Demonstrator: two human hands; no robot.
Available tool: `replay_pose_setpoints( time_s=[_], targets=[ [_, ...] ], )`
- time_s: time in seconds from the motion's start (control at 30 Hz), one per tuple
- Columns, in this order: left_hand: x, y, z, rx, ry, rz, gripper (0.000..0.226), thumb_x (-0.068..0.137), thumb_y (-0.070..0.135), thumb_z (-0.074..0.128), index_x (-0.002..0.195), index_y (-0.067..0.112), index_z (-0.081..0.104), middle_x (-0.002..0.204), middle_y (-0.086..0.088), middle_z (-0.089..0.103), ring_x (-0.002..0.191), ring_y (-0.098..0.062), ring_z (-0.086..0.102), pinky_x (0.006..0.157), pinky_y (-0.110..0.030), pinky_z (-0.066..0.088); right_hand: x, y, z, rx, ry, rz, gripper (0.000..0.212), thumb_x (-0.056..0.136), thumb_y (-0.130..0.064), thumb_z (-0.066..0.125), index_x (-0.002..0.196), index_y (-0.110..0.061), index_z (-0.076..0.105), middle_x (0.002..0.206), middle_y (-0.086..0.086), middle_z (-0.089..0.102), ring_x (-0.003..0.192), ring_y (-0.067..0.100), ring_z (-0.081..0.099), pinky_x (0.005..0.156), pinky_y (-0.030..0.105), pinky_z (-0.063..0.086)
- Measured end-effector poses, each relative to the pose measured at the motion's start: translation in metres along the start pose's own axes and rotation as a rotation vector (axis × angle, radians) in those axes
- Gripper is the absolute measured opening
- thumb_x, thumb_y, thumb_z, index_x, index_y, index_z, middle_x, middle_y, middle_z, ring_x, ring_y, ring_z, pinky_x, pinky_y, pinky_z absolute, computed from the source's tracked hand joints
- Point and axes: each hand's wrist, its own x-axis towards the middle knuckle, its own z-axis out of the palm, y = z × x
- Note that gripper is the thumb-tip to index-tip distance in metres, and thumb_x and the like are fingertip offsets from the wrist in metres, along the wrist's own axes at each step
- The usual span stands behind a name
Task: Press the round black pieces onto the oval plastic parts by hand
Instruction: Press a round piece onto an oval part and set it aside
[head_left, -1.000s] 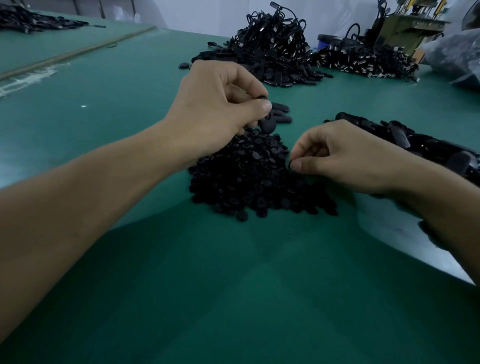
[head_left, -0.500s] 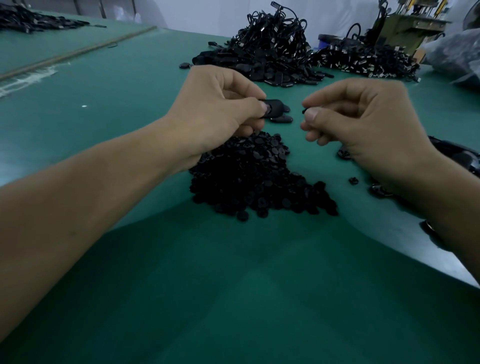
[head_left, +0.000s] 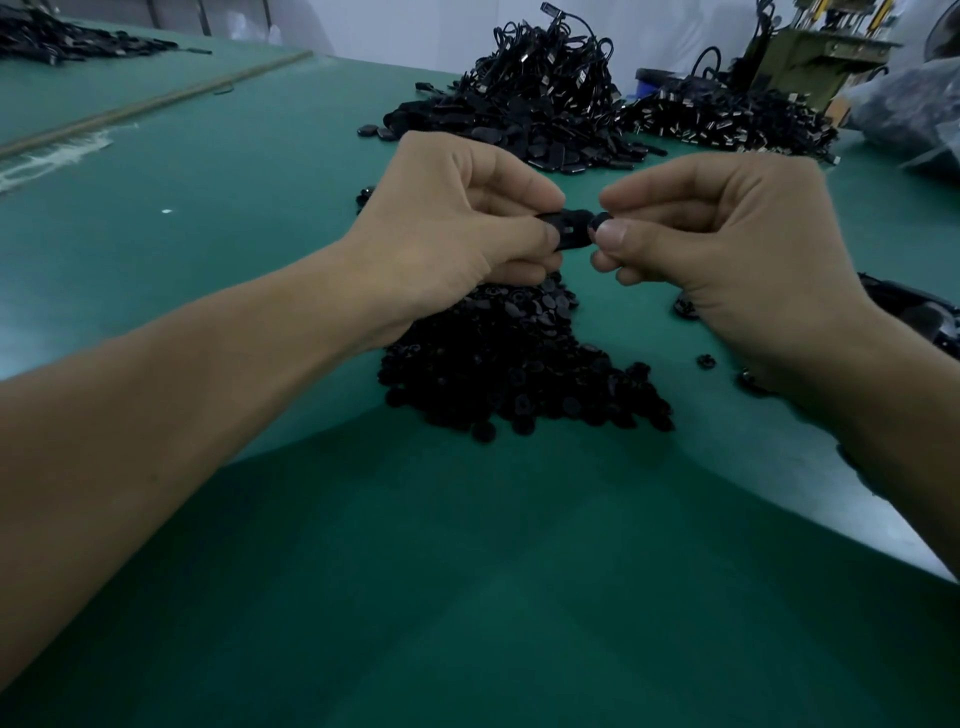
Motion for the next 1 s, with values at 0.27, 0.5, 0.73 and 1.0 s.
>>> replay_pose_setpoints(
  time_s=[0.27, 0.5, 0.73, 1.0],
  targets=[
    [-0.0013, 0.0006, 0.0021, 0.003, 0.007, 0.046, 0.014, 0.083, -0.006, 0.076, 0.092, 0.004, 0.072, 0.086, -0.019, 0.075, 0.074, -0.022, 0.076, 0.068, -0.026, 0.061, 0.0009, -0.0022, 0.0008, -0.103, 0.029, -0.070, 0.014, 0.086, -0.010, 0.077, 0.084, -0.023, 0.072, 0.073, -0.010, 0.068, 0.060, -0.006, 0.057, 0.062, 0.008, 0.045],
    [-0.0021, 0.0010, 0.0046, 0.028, -0.012, 0.073, 0.017, 0.080, -0.006, 0.077, 0.092, 0.005, 0.072, 0.085, -0.016, 0.075, 0.078, -0.023, 0.076, 0.069, -0.025, 0.061, -0.0007, -0.0039, 0.0056, -0.222, 0.015, -0.104, 0.016, 0.088, -0.012, 0.075, 0.084, -0.027, 0.071, 0.076, -0.008, 0.071, 0.067, 0.004, 0.067, 0.064, 0.016, 0.052],
    [-0.0020, 0.0012, 0.0058, 0.073, -0.032, 0.099, 0.020, 0.079, -0.009, 0.077, 0.090, 0.006, 0.073, 0.085, -0.014, 0.076, 0.080, -0.028, 0.075, 0.069, -0.028, 0.062, -0.0021, -0.0045, 0.0073, -0.330, 0.001, -0.163, 0.022, 0.090, -0.013, 0.072, 0.085, -0.034, 0.068, 0.078, -0.013, 0.069, 0.072, 0.004, 0.067, 0.070, 0.018, 0.055],
    [0.0000, -0.0007, 0.0048, 0.188, -0.032, 0.160, 0.020, 0.079, -0.006, 0.076, 0.092, 0.009, 0.074, 0.082, -0.010, 0.076, 0.070, -0.021, 0.074, 0.073, -0.032, 0.063, -0.0025, -0.0058, 0.0096, -0.343, 0.069, -0.134, 0.029, 0.081, -0.017, 0.077, 0.076, -0.031, 0.052, 0.078, 0.000, 0.070, 0.076, 0.019, 0.071, 0.068, 0.045, 0.059]
  ],
)
